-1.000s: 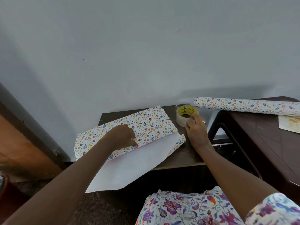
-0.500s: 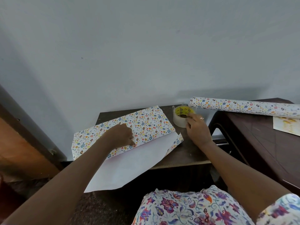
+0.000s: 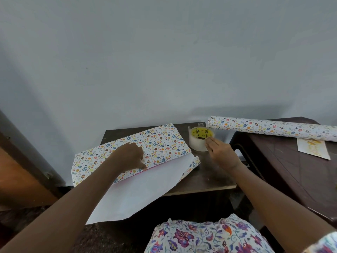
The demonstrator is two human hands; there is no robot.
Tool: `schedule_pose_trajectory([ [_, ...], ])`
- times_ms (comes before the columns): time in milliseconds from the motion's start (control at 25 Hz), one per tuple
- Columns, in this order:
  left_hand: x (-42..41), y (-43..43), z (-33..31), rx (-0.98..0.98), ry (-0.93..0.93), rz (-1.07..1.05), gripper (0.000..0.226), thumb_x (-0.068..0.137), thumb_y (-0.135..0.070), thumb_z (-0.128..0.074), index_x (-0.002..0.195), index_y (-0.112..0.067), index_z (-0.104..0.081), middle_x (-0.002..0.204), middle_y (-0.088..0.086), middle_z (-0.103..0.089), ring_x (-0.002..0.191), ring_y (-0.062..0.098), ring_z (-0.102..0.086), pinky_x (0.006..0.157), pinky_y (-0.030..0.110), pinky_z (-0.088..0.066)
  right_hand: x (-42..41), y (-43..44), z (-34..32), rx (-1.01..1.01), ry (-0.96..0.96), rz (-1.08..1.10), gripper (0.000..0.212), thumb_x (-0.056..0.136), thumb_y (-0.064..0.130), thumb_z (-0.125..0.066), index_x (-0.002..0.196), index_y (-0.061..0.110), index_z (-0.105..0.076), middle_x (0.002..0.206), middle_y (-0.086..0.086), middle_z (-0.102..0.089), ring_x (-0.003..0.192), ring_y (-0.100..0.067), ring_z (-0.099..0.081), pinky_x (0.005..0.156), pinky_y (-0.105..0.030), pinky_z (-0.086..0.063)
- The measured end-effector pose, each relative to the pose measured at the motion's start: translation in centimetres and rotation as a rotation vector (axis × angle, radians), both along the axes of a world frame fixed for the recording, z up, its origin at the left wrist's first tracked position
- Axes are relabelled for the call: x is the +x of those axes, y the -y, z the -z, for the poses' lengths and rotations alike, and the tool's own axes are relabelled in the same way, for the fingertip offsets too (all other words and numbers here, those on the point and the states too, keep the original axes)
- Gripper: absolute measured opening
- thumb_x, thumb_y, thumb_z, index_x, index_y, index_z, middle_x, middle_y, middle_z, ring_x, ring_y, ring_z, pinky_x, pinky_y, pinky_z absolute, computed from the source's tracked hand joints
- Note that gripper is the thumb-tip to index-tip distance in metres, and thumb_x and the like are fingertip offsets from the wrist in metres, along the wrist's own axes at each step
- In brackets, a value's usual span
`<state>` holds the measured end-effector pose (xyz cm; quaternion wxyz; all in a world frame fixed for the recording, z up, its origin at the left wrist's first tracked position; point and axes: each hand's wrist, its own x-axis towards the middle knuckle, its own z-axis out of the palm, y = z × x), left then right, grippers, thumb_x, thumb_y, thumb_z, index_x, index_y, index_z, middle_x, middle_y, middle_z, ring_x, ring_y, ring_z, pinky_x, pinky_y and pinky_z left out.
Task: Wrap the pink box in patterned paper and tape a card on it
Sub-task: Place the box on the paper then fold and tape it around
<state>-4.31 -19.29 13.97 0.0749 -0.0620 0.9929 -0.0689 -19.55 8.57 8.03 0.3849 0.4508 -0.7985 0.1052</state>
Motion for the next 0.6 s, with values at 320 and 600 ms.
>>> schedule_pose_trajectory([
  [320,-0.8,0.6,-0.2,0.068,0.078,-0.016,0.057,0.084,-0.059,-0.053,0.08,-0.004,-0.068,0.076,0.004,-0.065,0.069,0.013,-0.05,0.067,0.028,-0.042,0.5,-0.6,-0.7,0.053,0.336,0.064,0.026,0.099,0.018,-0.044,0.116,-0.002,-0.048,0.082,-0.021,-0.069,0.049,-0.029,-0.064,0.041,-0.032,-0.053],
  [600,-4.1,0.8,-0.5,-0.167,-0.046,0.152,0.061,0.096,-0.056,-0.024,0.065,-0.013,-0.052,0.053,-0.007,-0.039,0.06,0.015,-0.049,0.058,0.024,-0.038,-4.1,-2.1,-3.4,-0.331,0.474,0.287,0.029,0.084,0.012,-0.059,0.111,0.004,-0.052,0.096,-0.017,-0.063,0.081,-0.031,-0.063,0.067,-0.037,-0.049],
])
